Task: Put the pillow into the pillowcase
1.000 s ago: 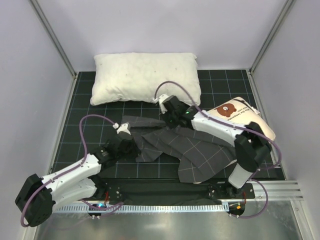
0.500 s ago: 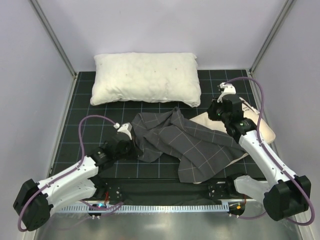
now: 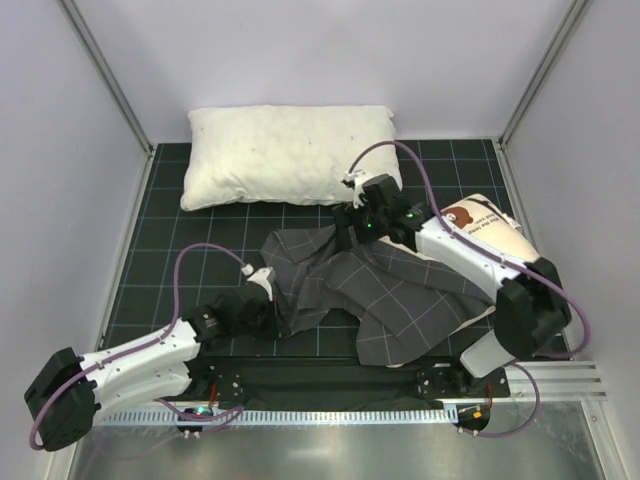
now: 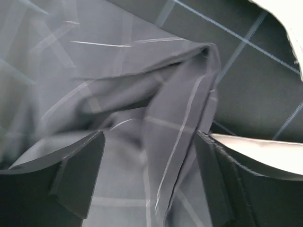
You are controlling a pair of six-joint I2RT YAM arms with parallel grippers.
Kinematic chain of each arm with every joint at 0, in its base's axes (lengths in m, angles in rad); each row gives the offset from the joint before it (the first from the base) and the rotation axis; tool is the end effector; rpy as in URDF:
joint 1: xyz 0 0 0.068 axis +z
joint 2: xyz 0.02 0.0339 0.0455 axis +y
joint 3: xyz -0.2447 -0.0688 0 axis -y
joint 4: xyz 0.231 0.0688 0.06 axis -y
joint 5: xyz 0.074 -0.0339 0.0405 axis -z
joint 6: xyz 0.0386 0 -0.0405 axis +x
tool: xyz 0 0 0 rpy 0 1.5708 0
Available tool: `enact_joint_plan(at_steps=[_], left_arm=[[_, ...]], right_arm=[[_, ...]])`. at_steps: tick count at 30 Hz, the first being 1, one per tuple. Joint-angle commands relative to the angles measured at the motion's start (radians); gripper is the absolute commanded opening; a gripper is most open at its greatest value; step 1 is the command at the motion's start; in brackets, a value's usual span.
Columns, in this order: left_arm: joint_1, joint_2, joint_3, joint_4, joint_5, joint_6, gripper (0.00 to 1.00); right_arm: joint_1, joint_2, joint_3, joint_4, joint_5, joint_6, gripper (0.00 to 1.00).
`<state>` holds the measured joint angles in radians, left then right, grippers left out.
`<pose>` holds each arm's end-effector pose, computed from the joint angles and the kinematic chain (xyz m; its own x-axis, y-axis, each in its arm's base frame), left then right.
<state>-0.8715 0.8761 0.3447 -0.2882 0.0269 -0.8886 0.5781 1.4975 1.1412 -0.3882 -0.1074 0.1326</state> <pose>0.1085 -0.1306 0.1539 -0.8996 -0.1359 -0.4151 0.1246 0.8310 -0.5422 0.2675 0.1795 0.2571 -0.6431 -0.2626 -0.7194 -0.5289 0.8316 0.1692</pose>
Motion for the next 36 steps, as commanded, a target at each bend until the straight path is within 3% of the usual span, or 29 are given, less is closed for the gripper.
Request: enact_joint_plan(at_steps=[1,3,7,8,10,12,13,14,16,17,19,20,23,26,29,36], left_arm=[[-0.026,0.007,-0.012,0.023,0.034,-0.024,0.0],[-0.04,0.007,-0.012,0.023,0.066,-0.02,0.0],[-0.154,0.012,0.011,0.02,0.039,-0.012,0.0],[-0.173,0.021,0.017,0.012,0.03,-0.01,0.0],[-0.204,0.049,0.045,0.0,0.008,-0.004,0.05],[-0.218,0.058,0.072,-0.038,-0.018,-0.003,0.18],[-0.218,0.055,0.085,-0.057,-0.06,0.002,0.27],[-0.218,0.047,0.099,-0.084,-0.089,0.002,0.49],[-0.218,0.005,0.155,-0.193,-0.215,0.005,0.64],[-0.216,-0.017,0.172,-0.234,-0.263,0.002,0.77],[-0.215,-0.086,0.21,-0.33,-0.361,0.004,0.88],[-0.215,-0.107,0.247,-0.351,-0.457,-0.006,0.99],[-0.187,-0.16,0.296,-0.394,-0.559,0.0,0.99],[-0.114,-0.141,0.324,-0.346,-0.517,0.037,1.0],[-0.06,-0.053,0.344,-0.289,-0.469,0.065,1.0],[-0.046,0.147,0.353,-0.096,-0.38,0.085,1.0]], right_arm=[[0.015,0.133,0.09,-0.069,0.17,-0.022,0.82],[0.029,0.174,0.11,-0.098,0.234,-0.018,0.81],[0.037,0.153,0.051,-0.045,0.259,-0.01,0.25],[0.034,0.133,0.034,-0.026,0.271,-0.001,0.04],[0.02,0.055,-0.027,0.018,0.354,0.039,0.04],[-0.052,-0.05,-0.12,0.076,0.388,0.112,0.04],[-0.087,-0.1,-0.162,0.109,0.371,0.14,0.04],[-0.18,-0.147,-0.207,0.142,0.344,0.165,0.04],[-0.254,-0.292,-0.335,0.239,0.316,0.237,0.04],[-0.286,-0.333,-0.371,0.265,0.33,0.245,0.04],[-0.299,-0.448,-0.437,0.308,0.362,0.254,0.04],[-0.3,-0.483,-0.451,0.321,0.365,0.252,0.04],[-0.3,-0.586,-0.511,0.382,0.291,0.239,0.04],[-0.3,-0.655,-0.512,0.394,0.215,0.234,0.04],[-0.3,-0.709,-0.472,0.269,0.125,0.225,0.04],[-0.3,-1.003,-0.443,0.056,-0.069,0.203,0.04]])
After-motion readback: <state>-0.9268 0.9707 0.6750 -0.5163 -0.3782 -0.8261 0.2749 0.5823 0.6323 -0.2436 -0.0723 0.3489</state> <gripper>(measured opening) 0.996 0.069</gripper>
